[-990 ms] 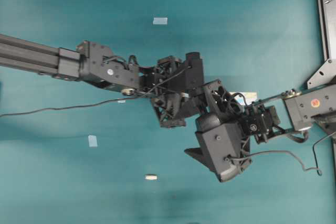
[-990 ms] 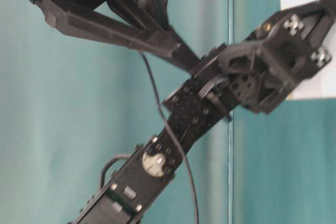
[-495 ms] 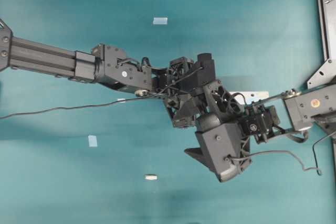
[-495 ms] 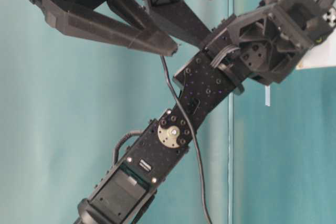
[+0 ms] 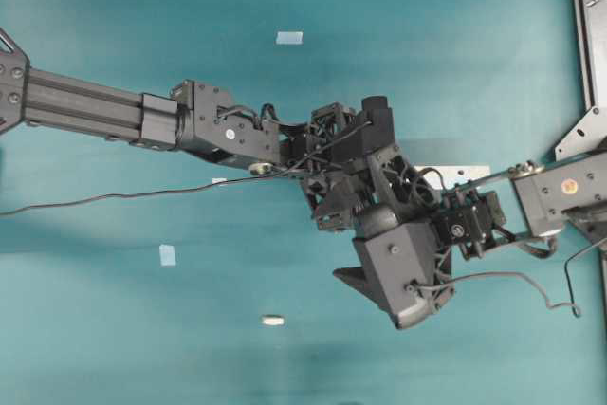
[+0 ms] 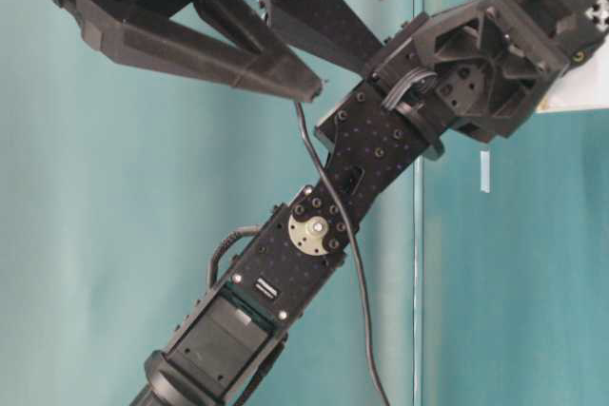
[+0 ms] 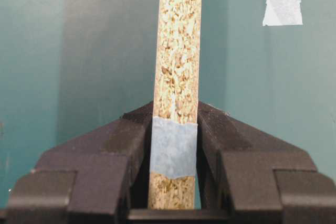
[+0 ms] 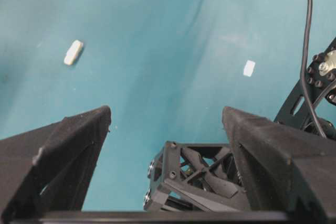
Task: Move the wooden board into place and insert the rod into its hole.
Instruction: 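Carry the board with the left gripper to the table center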
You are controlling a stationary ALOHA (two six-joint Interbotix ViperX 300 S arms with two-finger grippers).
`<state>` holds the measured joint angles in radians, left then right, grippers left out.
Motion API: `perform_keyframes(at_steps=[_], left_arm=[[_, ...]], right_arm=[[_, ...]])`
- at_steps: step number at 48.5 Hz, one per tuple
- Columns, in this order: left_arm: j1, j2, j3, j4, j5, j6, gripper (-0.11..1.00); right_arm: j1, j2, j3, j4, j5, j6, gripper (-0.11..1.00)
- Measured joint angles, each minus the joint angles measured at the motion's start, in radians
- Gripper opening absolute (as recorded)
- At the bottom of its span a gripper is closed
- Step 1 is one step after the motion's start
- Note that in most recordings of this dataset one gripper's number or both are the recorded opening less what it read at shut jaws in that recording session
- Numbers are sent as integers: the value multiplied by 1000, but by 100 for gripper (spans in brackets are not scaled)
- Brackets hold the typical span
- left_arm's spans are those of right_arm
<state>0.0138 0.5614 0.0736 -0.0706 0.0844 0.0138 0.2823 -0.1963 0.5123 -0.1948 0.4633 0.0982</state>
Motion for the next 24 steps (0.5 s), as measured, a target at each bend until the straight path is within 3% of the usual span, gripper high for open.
perform_keyframes(at_steps=[11,20,22,24], left_arm=[[0,-2,0,2,0,0,24],[0,2,-3,2,-3,2,75],[0,2,-3,2,-3,2,82],[0,2,-3,0,-3,2,80]], right_arm=[[0,0,2,2,0,0,99],[0,0,5,2,0,-2,99],[0,0,6,2,0,-2,99],[0,0,8,2,0,0,99]])
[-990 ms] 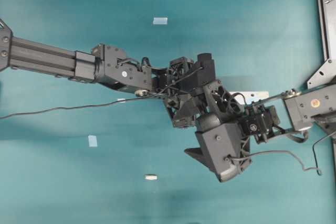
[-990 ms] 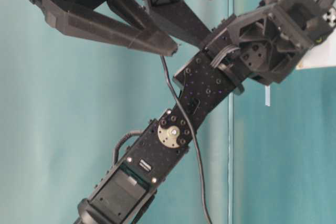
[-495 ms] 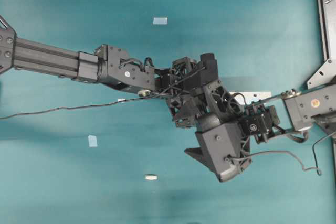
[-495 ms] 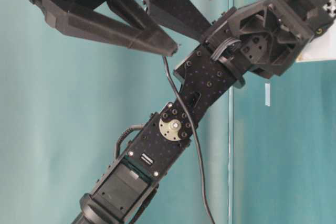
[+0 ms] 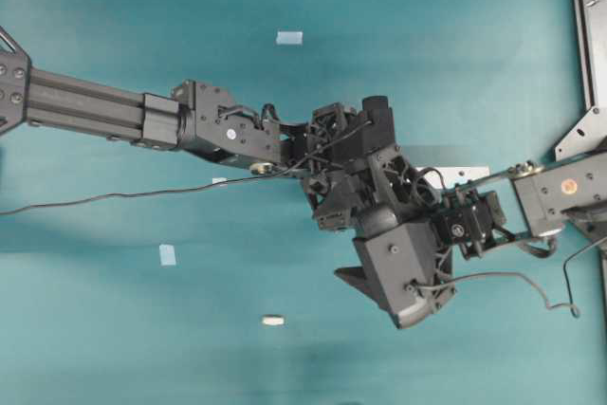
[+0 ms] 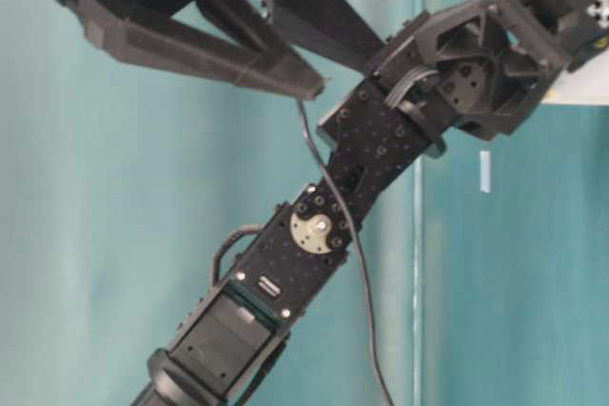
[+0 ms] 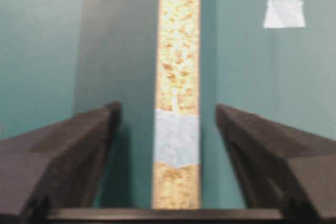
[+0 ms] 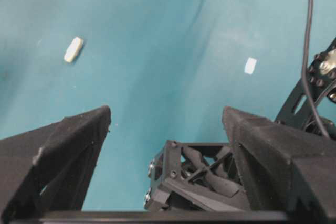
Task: Move the wooden board into place and insert the rod into its hole.
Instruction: 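Carry the board with the left gripper to the table center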
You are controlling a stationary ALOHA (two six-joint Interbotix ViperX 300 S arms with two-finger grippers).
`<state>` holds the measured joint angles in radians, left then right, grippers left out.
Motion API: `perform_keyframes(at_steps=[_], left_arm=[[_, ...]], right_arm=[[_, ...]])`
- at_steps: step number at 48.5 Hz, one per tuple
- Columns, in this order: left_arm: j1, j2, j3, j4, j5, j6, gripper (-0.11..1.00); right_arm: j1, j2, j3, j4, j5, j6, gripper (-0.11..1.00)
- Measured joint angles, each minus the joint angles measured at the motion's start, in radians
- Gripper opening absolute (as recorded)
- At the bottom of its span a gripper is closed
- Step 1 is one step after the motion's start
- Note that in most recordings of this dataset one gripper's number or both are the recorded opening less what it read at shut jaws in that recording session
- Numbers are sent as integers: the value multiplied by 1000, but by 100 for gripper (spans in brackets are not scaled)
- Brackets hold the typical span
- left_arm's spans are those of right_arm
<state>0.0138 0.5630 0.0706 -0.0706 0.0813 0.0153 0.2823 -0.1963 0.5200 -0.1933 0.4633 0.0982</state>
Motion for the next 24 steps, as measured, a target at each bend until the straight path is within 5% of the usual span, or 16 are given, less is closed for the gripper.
perform_keyframes(at_steps=[9,24], left_arm=[[0,-18,35,2,-3,0,78],[2,-124,250,3,-115,-2,77]], right_arm=[[0,0,2,0,3,0,99],[0,0,3,-2,8,0,99]])
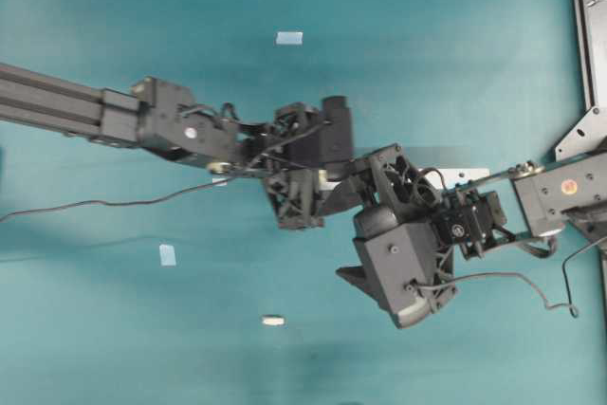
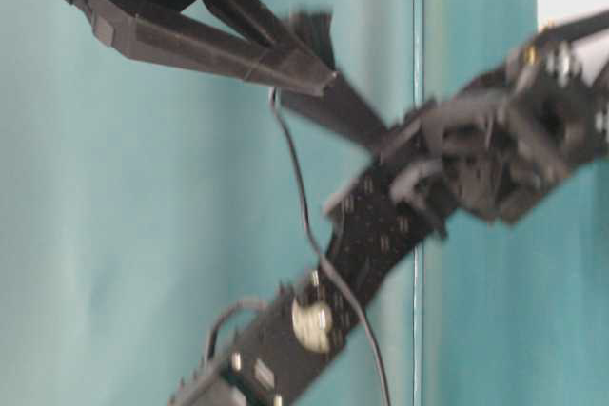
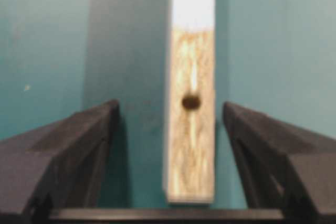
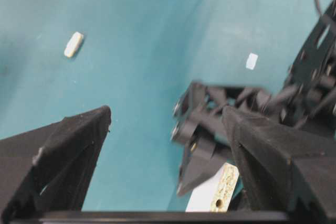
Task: Move the wooden board into place and insert the rod into its hole.
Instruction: 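Carry the board with the left gripper to the table center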
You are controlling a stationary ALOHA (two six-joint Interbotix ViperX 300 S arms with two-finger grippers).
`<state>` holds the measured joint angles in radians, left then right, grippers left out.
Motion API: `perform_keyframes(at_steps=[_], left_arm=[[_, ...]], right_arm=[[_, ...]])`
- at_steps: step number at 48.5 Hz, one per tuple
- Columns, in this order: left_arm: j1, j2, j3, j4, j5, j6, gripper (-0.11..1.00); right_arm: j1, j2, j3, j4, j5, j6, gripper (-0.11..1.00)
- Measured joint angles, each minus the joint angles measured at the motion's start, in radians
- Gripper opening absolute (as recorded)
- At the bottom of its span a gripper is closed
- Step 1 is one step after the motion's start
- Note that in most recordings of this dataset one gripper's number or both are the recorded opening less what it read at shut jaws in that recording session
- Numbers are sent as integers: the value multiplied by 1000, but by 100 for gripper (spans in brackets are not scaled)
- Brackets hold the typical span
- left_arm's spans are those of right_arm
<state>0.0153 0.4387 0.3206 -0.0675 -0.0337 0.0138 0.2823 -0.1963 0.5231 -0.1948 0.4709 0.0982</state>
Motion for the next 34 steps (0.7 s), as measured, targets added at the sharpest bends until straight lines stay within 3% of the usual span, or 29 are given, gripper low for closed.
perform_keyframes(at_steps=[18,34], left_arm=[[-6,-34,195,0,-357,2,77],[-15,2,209,0,-469,3,75]], right_arm=[[0,2,0,0,46,0,99],[2,57,-43,31,153,3,99]])
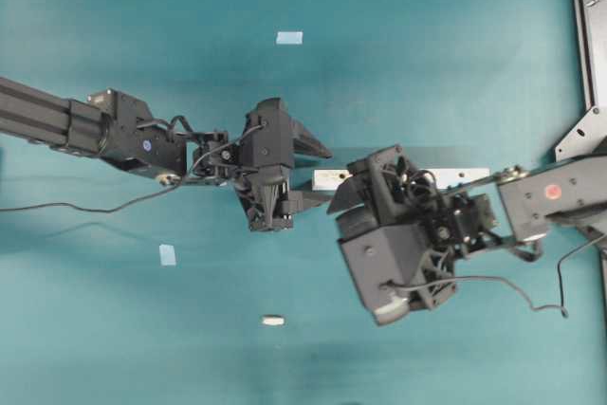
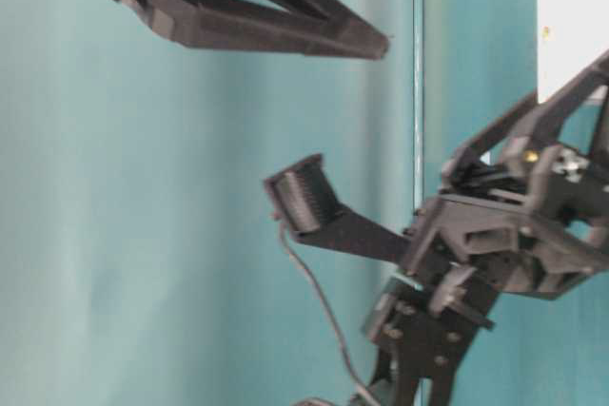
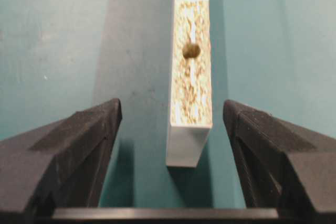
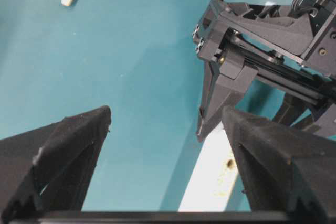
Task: Move the wooden board into place and insert the rod into its hole.
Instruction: 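Carry the board with the left gripper to the table center, then move the open right gripper down over the wooden dowel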
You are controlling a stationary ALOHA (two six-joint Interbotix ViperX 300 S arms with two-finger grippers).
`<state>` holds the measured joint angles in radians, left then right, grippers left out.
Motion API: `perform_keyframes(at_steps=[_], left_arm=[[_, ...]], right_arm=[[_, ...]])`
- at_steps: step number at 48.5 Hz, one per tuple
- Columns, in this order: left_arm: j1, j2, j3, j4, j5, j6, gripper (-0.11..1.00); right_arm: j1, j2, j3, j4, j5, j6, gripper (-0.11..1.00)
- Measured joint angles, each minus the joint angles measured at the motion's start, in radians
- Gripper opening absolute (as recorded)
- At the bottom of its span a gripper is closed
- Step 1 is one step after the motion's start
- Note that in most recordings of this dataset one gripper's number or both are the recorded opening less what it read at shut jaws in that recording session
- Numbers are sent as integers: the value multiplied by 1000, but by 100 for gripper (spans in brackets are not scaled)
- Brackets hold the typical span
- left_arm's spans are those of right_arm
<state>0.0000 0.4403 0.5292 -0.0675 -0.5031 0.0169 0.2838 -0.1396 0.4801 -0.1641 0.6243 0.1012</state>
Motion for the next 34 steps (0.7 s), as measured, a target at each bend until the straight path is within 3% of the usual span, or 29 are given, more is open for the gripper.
perform_keyframes(at_steps=[10,27,34], left_arm=[[-5,29,3,0,-46,2,74],[-5,38,21,0,-80,55,72],[-6,37,35,-2,-95,63,72]], right_arm=[[15,106,-104,57,66,37,99],[41,319,-347,63,272,290,99],[41,377,-417,63,298,374,99]])
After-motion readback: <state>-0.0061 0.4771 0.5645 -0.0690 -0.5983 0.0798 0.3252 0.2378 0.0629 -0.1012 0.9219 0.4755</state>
